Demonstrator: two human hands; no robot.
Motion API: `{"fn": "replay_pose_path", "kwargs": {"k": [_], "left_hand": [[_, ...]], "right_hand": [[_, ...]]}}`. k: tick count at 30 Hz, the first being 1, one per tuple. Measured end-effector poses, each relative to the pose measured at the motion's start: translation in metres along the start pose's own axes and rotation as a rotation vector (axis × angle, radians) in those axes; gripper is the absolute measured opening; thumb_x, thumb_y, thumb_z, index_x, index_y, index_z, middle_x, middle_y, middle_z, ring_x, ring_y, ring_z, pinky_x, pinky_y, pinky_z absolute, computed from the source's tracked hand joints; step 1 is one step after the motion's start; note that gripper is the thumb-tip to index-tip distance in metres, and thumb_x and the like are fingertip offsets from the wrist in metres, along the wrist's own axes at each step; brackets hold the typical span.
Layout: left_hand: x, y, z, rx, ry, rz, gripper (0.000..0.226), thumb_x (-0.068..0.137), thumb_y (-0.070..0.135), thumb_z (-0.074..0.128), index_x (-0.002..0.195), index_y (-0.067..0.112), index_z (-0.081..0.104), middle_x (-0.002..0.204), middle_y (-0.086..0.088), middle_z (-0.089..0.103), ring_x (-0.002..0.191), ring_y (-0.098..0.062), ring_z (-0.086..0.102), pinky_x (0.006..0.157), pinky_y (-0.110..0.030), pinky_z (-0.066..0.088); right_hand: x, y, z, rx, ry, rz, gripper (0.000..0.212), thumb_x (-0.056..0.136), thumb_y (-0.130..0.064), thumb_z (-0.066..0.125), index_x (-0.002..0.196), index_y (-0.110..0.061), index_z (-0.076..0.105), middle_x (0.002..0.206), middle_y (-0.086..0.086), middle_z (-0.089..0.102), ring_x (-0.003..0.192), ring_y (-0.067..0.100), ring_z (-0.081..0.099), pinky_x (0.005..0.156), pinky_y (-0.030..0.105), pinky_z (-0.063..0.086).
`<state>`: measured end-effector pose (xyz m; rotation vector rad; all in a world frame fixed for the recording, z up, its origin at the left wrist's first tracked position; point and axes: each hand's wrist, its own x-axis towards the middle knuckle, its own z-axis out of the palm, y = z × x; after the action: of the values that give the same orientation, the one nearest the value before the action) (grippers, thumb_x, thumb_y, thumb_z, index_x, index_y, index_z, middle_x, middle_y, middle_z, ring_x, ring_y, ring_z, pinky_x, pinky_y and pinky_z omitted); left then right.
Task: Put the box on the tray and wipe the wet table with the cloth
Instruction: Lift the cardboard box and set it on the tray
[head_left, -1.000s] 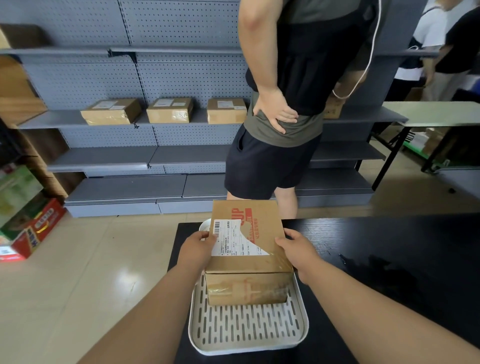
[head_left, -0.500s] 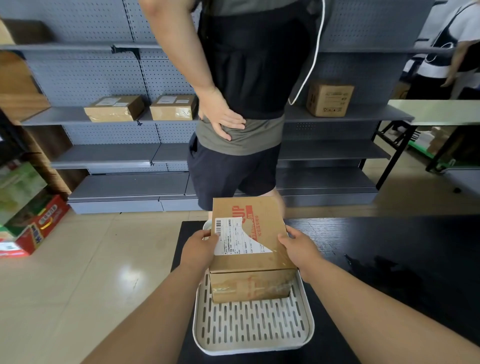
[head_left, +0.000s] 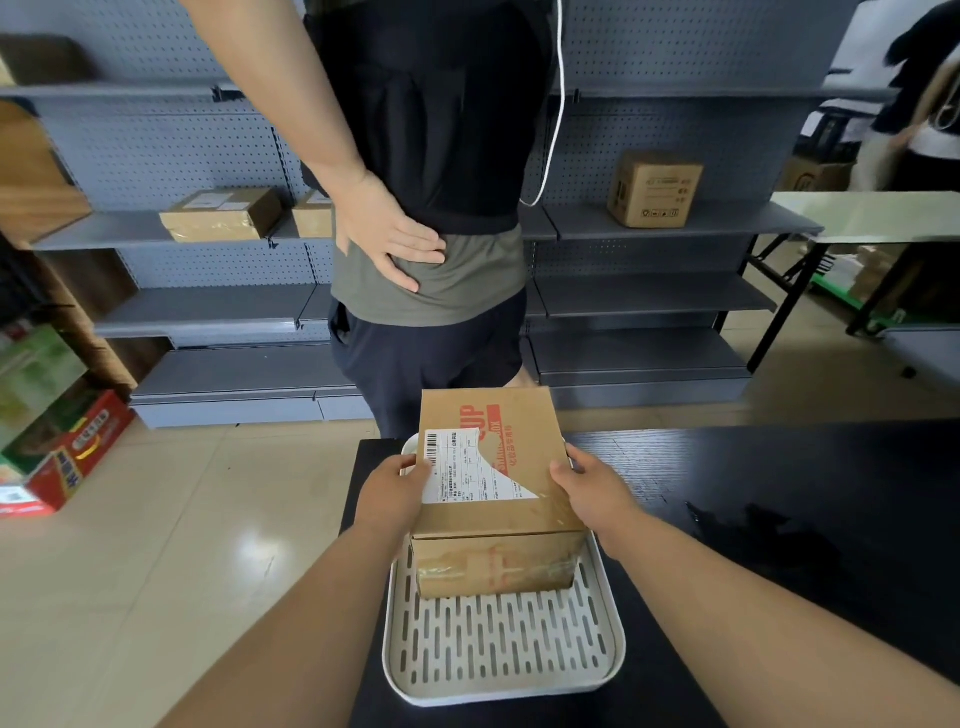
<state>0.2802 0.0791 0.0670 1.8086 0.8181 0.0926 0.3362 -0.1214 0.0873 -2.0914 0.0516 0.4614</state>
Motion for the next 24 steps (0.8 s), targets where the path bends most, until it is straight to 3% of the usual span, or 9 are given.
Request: {"fn": "replay_pose_path", "kwargs": {"k": [3,6,9,16,20,24], "left_hand": [[-0.003,0.001,0.000,0.148,0.055,0.094,0.042,0.097,0.030,0.048,0.137,0.016,0.048,0.124,-0.006,0.063,0.106,-0.023,0.062,0.082,-0.033,0.051],[-0.007,0.004,0.001,0.305,0.085,0.208,0.041,0.097,0.027,0.048,0.138,0.020,0.046,0.125,-0.006,0.062,0.106,-0.023,0.062,0.072,-0.028,0.046],[-0.011,0.007,0.002,0.441,0.082,0.284,0.037,0.097,0.025,0.048,0.134,0.019,0.052,0.124,-0.009,0.062,0.105,-0.024,0.062,0.083,-0.034,0.052],[-0.019,0.016,0.001,0.511,0.061,0.277,0.040,0.099,0.022,0.047,0.137,0.014,0.049,0.132,-0.009,0.058,0.118,-0.025,0.056,0.091,-0.031,0.046],[-0.020,0.020,-0.003,0.517,0.048,0.274,0.033,0.098,0.022,0.047,0.129,0.013,0.055,0.120,-0.010,0.063,0.097,-0.021,0.059,0.071,-0.026,0.041],[-0.026,0.021,-0.007,0.546,0.114,0.329,0.028,0.095,0.023,0.047,0.115,0.011,0.062,0.105,-0.013,0.063,0.079,-0.024,0.055,0.066,-0.030,0.043]], "right_hand": [[-0.001,-0.002,0.001,-0.116,0.038,-0.071,0.048,0.100,-0.026,0.043,0.147,-0.027,0.032,0.137,0.001,0.054,0.121,0.022,0.053,0.085,0.027,0.041],[-0.001,-0.004,0.004,-0.309,0.080,-0.166,0.042,0.098,-0.024,0.047,0.140,-0.023,0.040,0.134,0.004,0.053,0.114,0.023,0.057,0.077,0.025,0.043],[0.000,-0.005,0.007,-0.407,0.092,-0.191,0.033,0.096,-0.022,0.048,0.129,-0.018,0.049,0.128,0.007,0.053,0.108,0.023,0.059,0.079,0.028,0.048],[0.001,-0.009,0.002,-0.478,0.048,-0.193,0.039,0.096,-0.024,0.048,0.134,-0.016,0.048,0.135,0.009,0.050,0.118,0.023,0.054,0.088,0.025,0.042],[-0.005,-0.011,-0.004,-0.434,0.091,-0.194,0.039,0.096,-0.024,0.047,0.134,-0.015,0.049,0.134,0.010,0.052,0.115,0.025,0.056,0.089,0.028,0.044],[-0.022,-0.006,-0.014,-0.415,0.165,-0.222,0.040,0.096,-0.024,0.049,0.136,-0.017,0.050,0.135,0.007,0.052,0.119,0.025,0.055,0.096,0.032,0.044]]}}
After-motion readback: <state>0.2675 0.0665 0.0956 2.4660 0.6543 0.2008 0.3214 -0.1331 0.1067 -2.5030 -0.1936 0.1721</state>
